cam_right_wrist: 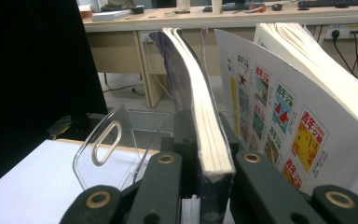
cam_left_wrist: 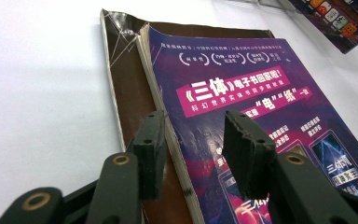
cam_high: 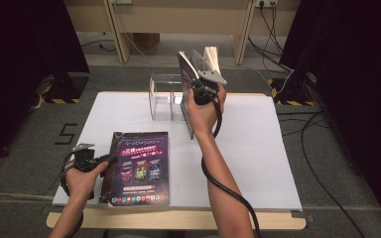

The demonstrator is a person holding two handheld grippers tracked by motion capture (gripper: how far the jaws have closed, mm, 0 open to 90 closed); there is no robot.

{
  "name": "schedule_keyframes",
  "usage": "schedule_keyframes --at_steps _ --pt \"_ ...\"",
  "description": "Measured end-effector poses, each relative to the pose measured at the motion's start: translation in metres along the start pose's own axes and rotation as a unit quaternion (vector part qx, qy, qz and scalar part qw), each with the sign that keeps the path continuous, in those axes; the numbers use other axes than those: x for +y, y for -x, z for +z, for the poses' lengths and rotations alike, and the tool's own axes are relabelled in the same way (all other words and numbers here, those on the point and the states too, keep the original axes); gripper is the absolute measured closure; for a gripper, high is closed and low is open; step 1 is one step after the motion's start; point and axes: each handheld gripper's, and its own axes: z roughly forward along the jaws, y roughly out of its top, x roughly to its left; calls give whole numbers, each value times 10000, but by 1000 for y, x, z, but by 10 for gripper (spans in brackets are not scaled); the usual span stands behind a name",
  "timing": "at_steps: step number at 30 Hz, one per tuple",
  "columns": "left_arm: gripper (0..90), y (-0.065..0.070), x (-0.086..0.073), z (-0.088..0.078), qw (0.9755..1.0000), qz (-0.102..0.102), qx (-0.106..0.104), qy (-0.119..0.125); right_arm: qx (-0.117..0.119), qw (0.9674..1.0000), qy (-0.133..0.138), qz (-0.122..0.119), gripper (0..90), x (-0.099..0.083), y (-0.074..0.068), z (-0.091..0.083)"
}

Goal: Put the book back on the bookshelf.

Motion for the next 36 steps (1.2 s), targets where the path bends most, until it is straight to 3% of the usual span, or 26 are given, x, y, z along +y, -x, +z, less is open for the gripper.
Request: schedule_keyframes --at_steps 36 --pt "588 -1 1 -2 10000 -47 1 66 -125 9999 7 19 845 8 -8 17"
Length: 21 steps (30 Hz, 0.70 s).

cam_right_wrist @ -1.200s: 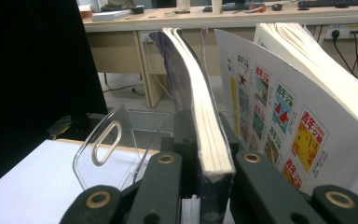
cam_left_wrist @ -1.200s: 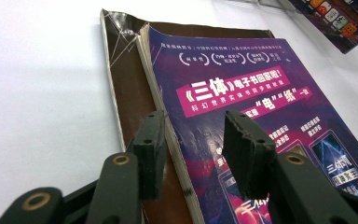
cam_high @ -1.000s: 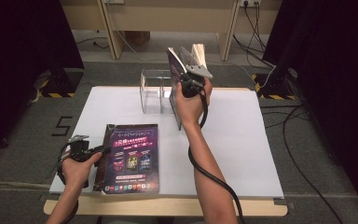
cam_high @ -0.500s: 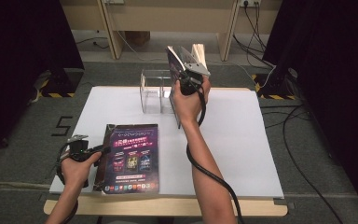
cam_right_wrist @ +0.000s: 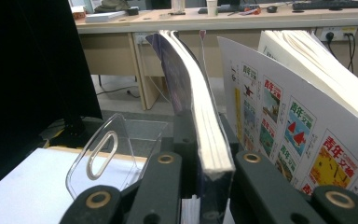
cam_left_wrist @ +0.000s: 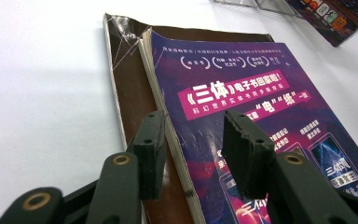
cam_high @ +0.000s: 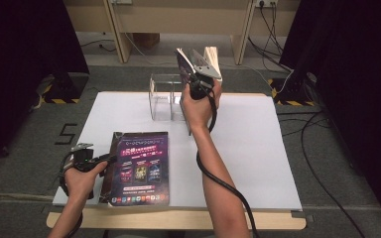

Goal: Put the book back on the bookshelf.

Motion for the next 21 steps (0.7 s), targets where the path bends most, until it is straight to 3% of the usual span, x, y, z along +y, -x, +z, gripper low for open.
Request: schedule_keyframes --at_steps 21 --pt "589 -1 1 -1 10000 1 -10 6 -76 10000 -8 9 844 2 -3 11"
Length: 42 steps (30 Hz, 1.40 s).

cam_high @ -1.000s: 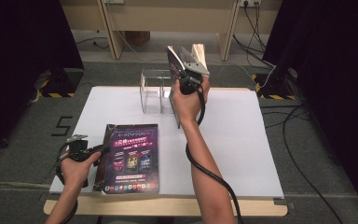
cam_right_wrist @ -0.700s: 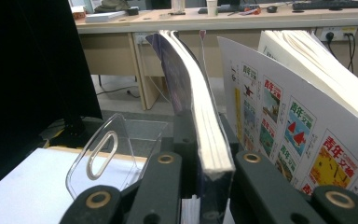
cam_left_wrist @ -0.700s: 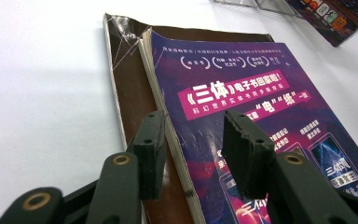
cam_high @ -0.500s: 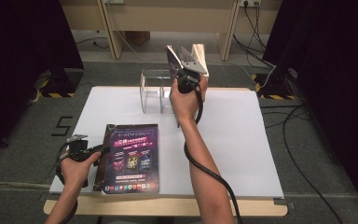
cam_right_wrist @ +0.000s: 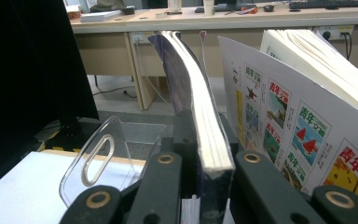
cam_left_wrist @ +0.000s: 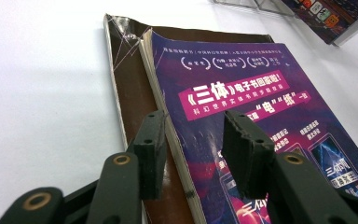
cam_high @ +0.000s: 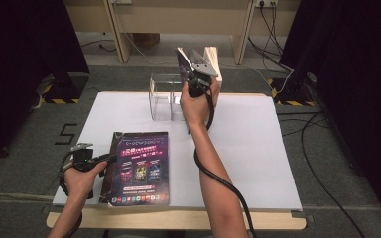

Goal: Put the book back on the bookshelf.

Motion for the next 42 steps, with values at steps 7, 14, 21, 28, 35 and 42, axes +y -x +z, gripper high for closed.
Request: schedule_keyframes --at_steps 7,14,21,28,35,42 --pt "589 -1 -1 1 10000 6 -1 -13 -16 10000 28 -10 844 2 -1 2" --pt "590 0 -1 1 10000 20 14 -25 -49 9999 83 28 844 3 0 4" --pt "590 0 -2 3 10000 22 15 -43 -68 9999 117 32 844 3 1 8" --pt "591 -1 -2 3 10000 25 4 -50 -127 9998 141 113 844 2 -1 11" --pt "591 -1 -1 2 10000 4 -1 -24 -204 9996 176 105 844 4 -2 16" --pt "592 -1 -1 1 10000 3 10 -22 -257 9995 181 102 844 2 -4 20"
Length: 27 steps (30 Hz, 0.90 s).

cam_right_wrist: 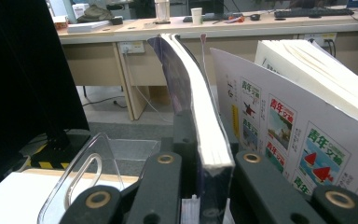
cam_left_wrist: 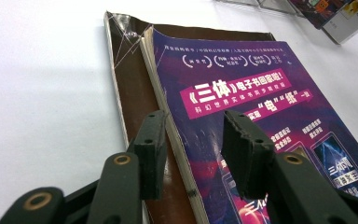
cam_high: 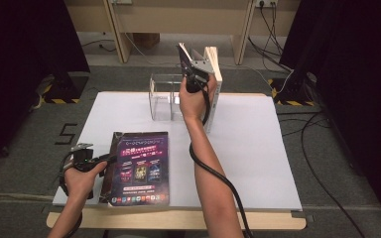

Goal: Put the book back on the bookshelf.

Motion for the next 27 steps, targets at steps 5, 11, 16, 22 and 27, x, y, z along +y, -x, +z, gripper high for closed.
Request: schedule_keyframes --at_steps 5,11,16,22,27 --pt "592 0 -1 1 10000 4 -2 -14 -24 10000 3 -34 843 -1 -1 3" --pt "593 0 -1 1 10000 8 -9 -10 -131 9999 6 -65 843 -5 0 7" --pt "594 0 -1 1 10000 2 -8 -13 -190 9997 59 -103 843 -7 0 9" --pt "593 0 -1 1 10000 18 -20 -16 -246 9995 68 -165 841 -9 -2 8" --pt "593 -1 -1 1 10000 12 -12 -28 -188 9996 26 -216 836 -10 -1 6"
